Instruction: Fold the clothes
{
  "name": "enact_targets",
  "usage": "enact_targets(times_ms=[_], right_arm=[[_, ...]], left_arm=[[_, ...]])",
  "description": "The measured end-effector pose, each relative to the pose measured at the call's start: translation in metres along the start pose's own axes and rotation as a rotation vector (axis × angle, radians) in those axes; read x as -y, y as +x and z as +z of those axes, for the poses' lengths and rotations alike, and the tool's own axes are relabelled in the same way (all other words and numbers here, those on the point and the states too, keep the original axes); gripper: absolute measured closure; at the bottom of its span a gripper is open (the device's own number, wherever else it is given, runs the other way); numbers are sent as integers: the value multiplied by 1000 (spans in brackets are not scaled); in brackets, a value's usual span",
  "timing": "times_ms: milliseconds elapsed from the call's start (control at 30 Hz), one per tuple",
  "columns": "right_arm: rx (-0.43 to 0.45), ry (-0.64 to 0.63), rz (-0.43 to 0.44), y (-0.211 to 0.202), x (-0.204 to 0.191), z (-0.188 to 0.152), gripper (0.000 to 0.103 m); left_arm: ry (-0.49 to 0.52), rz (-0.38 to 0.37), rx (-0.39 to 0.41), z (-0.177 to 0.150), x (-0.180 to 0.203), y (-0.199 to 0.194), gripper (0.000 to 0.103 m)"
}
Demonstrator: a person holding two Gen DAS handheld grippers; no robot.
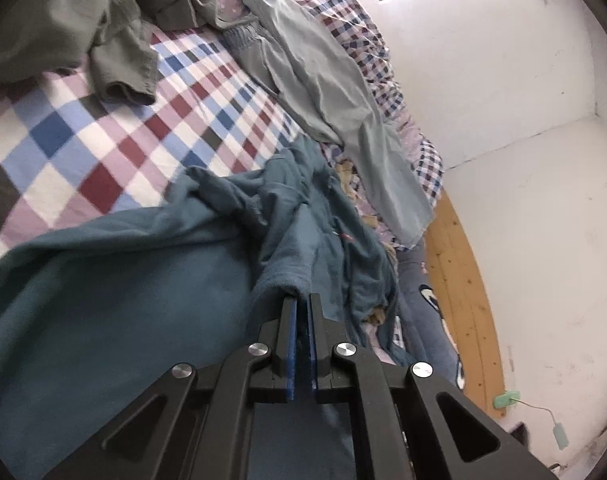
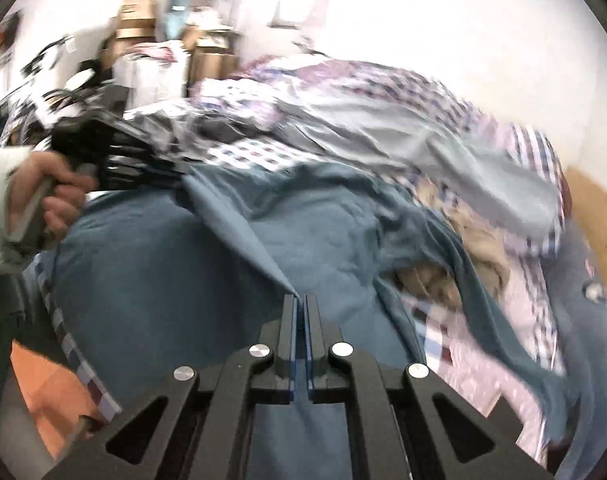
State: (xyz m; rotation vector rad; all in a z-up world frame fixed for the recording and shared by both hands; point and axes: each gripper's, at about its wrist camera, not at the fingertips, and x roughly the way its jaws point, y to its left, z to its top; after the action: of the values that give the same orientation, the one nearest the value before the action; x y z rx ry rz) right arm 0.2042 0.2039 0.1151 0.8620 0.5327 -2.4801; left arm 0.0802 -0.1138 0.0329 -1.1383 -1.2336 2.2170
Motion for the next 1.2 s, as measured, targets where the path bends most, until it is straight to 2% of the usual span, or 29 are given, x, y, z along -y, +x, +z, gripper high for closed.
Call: enact_targets(times_ms=[67, 133, 267, 333, 400, 433, 500, 533, 567, 600, 667, 800, 900, 967, 1100, 1200], right_arm=[[-21, -84, 109, 1, -22, 2, 102], [-89, -166, 246, 9, -48, -5, 102], [-210, -249, 445, 28, -87, -16, 98], [-241, -251, 493, 33, -92, -17, 98], [-232, -210, 540, 35, -84, -13, 98], [-218, -187, 550, 33, -79, -12, 98], [-170, -124, 574, 27, -64, -6, 91], [-139, -89, 580, 21, -56, -5, 79], [-97, -48, 569, 15, -45, -5, 62], [-57, -3, 553, 10, -34, -4, 56], [-5, 120, 480, 12, -12, -3, 42], [-63, 350, 327, 28, 35, -17, 41], [-101, 480, 212, 37, 63, -32, 41], [-89, 543, 181, 35, 77, -37, 41], [-69, 618, 130, 32, 93, -43, 41], [-69, 625, 115, 34, 94, -44, 41]], left_arm=[[-9, 45, 6, 2, -5, -3, 100], [-20, 99, 20, 5, -11, -7, 99], [-21, 201, 42, 7, -19, -16, 98], [-5, 243, 43, 6, -20, -18, 92], [26, 273, 53, 4, -17, -22, 79], [47, 281, 61, 3, -14, -24, 75], [130, 303, 85, -3, 0, -29, 62], [171, 314, 97, -6, 7, -32, 59], [221, 317, 103, -12, 16, -32, 54], [272, 319, 108, -18, 25, -33, 49], [378, 313, 90, -37, 44, -33, 47], [601, 271, -41, -100, 82, -7, 46], [814, 248, -153, -162, 111, 20, 46], [958, 257, -201, -201, 128, 37, 46], [1138, 321, -189, -248, 144, 60, 46], [1155, 379, -172, -252, 142, 73, 46]])
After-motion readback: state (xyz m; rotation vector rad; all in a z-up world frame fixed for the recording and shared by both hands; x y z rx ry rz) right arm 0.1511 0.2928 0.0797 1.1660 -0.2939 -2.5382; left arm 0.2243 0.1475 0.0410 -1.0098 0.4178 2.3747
